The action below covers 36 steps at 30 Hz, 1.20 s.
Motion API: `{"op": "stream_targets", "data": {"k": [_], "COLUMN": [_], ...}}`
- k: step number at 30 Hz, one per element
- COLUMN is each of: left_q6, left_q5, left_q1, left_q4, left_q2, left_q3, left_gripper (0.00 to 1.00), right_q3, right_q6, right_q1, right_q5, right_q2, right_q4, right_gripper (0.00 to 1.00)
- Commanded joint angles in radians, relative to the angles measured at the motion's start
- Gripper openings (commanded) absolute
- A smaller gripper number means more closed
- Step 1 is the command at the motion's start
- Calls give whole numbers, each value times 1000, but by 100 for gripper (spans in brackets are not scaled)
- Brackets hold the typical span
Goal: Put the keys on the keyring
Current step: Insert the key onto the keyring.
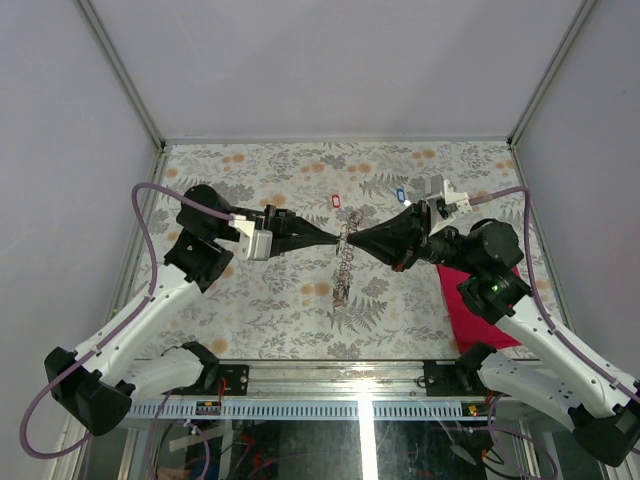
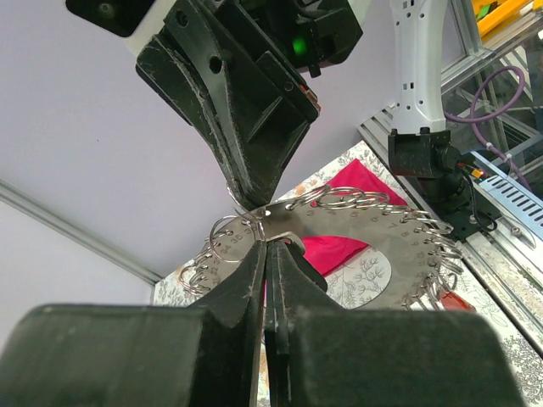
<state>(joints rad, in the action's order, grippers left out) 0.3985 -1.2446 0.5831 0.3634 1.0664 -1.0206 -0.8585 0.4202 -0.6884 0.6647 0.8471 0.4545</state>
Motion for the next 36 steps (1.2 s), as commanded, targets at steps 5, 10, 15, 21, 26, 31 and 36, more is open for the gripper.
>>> {"op": "stream_targets", "data": {"k": [5,10,15,21,26,31,36], "left_q6": [-37,-72,-132,-391,-569,-648,-665], "left_q5": [35,71,119,267,344,395,401], "left_q1": [12,12,12,27,54,96,131], "left_q4": [85,140,213,518,623,641,637], "left_q2": [-29,-40,-50,-55,-38,-45,-39], "left_q3": [15,35,51,122,143,174,191], "left_gripper": [16,25,27,31,32,33,32], "right_q3": [29,27,26,32,38,41,32], "right_q6": [30,-14,-86,-150,-174,-198,-235], "right_q1": [-2,-2,-2,-2,-2,-1,-2], "right_q5": [-41,-27,-6,0,0,-8,-10], "right_q2": [-40,-45,-53,-63,-69,-78,-80], "right_q4": [276,252,204,170,175,170,146], "right_gripper": [0,0,0,0,0,0,0]}}
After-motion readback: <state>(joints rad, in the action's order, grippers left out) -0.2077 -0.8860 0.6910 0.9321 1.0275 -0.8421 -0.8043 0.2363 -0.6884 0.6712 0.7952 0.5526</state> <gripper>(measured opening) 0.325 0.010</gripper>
